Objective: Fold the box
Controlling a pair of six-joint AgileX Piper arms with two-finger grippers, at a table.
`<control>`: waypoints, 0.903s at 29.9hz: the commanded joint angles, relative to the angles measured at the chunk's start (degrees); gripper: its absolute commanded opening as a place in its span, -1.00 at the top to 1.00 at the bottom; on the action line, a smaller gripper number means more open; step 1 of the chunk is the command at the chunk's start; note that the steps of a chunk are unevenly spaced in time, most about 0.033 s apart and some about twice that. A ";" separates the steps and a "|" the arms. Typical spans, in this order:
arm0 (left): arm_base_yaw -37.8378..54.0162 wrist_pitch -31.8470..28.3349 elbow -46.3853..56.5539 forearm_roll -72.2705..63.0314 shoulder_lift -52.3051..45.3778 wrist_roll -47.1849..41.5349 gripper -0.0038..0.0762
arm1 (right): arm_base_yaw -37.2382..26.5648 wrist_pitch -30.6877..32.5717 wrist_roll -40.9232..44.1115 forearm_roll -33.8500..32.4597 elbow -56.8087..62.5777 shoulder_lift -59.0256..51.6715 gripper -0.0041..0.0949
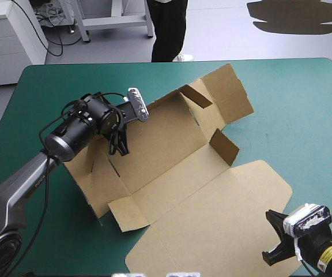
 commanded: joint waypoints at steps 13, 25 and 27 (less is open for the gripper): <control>-2.69 -10.75 -2.16 5.96 -4.87 7.86 0.92 | -0.05 -4.23 0.14 -0.66 -1.67 0.52 0.94; -8.77 -14.13 1.90 0.64 -5.72 7.57 0.92 | -0.05 -4.43 0.37 -0.66 -1.67 0.52 0.94; -10.75 -17.01 4.76 3.99 -6.20 3.34 0.92 | -0.05 -4.43 0.37 -0.66 -1.57 0.52 0.94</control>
